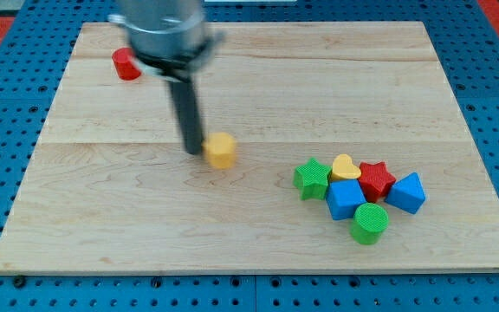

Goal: Push the yellow hexagon on top of the green star

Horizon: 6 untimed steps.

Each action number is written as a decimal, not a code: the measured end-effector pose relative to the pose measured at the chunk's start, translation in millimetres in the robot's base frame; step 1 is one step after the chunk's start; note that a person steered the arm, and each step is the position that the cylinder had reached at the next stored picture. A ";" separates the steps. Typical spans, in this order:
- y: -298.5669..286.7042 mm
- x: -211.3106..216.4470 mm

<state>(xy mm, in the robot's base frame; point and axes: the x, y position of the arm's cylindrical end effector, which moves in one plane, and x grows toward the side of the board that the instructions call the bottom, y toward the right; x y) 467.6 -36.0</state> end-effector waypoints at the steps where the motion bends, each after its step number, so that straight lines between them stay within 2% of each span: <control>1: 63.4 32.8; 2: -7.2 12.3; 3: 40.1 -19.7; 4: 90.3 11.8; 5: 99.1 21.9; 6: 69.5 -21.6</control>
